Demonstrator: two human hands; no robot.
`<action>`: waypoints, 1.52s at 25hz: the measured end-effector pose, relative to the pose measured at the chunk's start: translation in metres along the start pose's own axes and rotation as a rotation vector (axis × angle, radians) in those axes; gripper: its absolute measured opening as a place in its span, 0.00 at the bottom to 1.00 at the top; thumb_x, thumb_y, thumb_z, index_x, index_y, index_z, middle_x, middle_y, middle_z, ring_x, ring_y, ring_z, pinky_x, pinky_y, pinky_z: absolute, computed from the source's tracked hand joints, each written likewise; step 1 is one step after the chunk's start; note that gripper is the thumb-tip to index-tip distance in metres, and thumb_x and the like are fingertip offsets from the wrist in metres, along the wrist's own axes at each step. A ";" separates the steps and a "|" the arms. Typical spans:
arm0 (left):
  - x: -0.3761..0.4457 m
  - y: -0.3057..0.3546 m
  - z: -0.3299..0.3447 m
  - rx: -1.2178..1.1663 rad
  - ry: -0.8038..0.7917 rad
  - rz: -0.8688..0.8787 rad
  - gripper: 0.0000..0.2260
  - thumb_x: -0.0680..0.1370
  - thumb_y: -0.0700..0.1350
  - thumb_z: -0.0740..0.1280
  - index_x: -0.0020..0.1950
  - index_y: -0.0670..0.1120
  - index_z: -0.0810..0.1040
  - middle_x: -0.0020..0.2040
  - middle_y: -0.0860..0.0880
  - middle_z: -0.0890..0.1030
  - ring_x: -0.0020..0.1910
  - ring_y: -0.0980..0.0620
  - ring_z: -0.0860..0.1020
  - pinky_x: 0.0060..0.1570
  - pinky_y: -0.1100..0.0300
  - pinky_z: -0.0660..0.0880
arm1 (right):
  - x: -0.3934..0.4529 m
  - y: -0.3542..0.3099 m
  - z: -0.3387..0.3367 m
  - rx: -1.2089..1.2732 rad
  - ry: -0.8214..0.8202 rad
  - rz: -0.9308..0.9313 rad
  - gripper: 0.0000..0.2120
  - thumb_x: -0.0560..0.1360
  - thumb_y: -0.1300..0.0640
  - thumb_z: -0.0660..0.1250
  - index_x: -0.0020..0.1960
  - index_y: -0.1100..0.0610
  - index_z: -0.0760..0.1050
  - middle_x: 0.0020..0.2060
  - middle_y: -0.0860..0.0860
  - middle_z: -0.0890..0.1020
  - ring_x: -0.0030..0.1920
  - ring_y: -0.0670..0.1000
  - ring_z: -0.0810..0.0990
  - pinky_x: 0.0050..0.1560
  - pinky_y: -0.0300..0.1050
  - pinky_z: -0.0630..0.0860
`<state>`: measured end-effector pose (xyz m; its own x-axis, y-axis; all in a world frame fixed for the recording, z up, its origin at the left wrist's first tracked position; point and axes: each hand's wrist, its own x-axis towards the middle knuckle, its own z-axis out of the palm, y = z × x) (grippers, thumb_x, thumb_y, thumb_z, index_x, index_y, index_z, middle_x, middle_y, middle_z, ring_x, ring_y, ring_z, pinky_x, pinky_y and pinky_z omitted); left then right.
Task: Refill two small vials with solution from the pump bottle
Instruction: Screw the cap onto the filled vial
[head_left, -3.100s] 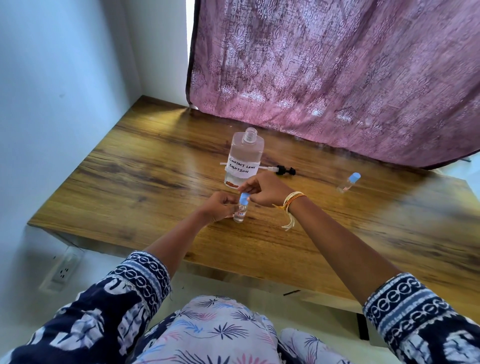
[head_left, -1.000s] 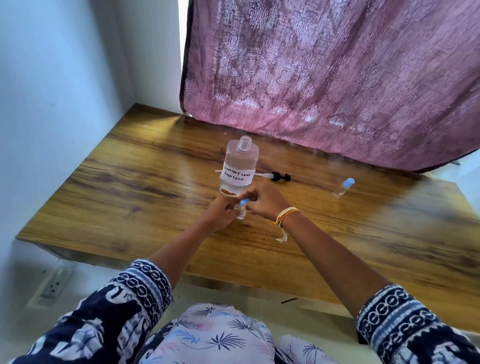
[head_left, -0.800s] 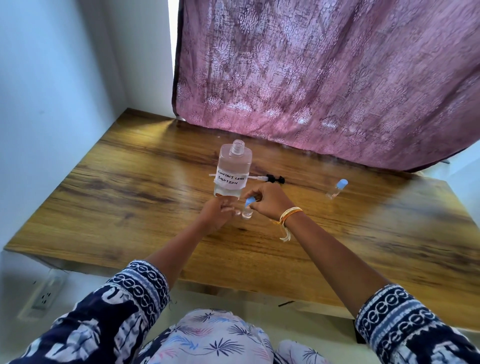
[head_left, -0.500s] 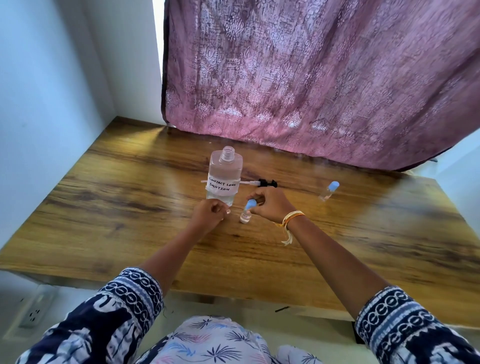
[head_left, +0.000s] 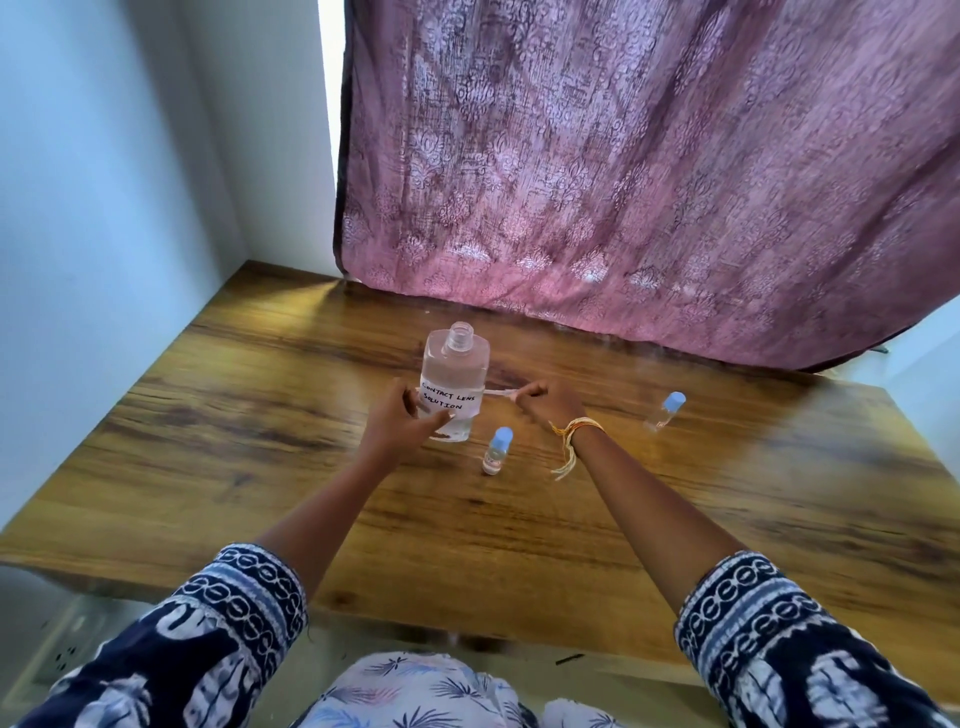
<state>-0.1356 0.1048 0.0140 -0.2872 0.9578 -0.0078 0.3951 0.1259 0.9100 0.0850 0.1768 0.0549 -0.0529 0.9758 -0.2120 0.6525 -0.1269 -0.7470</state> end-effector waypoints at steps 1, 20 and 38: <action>0.003 0.004 -0.003 -0.012 0.020 0.028 0.22 0.65 0.51 0.79 0.40 0.48 0.66 0.34 0.51 0.72 0.30 0.55 0.67 0.31 0.61 0.66 | 0.005 0.001 0.001 0.005 -0.009 0.044 0.14 0.74 0.56 0.70 0.50 0.67 0.80 0.40 0.62 0.84 0.34 0.55 0.78 0.39 0.50 0.78; 0.052 0.061 -0.018 -0.341 -0.321 0.176 0.24 0.68 0.42 0.76 0.62 0.44 0.75 0.55 0.45 0.82 0.51 0.54 0.82 0.46 0.60 0.80 | 0.065 0.001 0.010 0.214 -0.089 0.423 0.17 0.81 0.55 0.58 0.65 0.65 0.70 0.41 0.61 0.77 0.37 0.61 0.80 0.45 0.59 0.81; 0.033 0.074 -0.023 -0.257 -0.317 0.119 0.24 0.71 0.42 0.75 0.64 0.45 0.72 0.58 0.42 0.81 0.56 0.45 0.80 0.55 0.48 0.79 | 0.036 -0.041 -0.051 1.078 0.087 0.419 0.09 0.80 0.62 0.57 0.41 0.62 0.68 0.40 0.57 0.72 0.36 0.54 0.74 0.28 0.44 0.80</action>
<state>-0.1355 0.1395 0.0909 0.0453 0.9989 0.0128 0.1675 -0.0202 0.9857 0.0949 0.2258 0.1100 0.0944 0.8253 -0.5568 -0.3780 -0.4877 -0.7869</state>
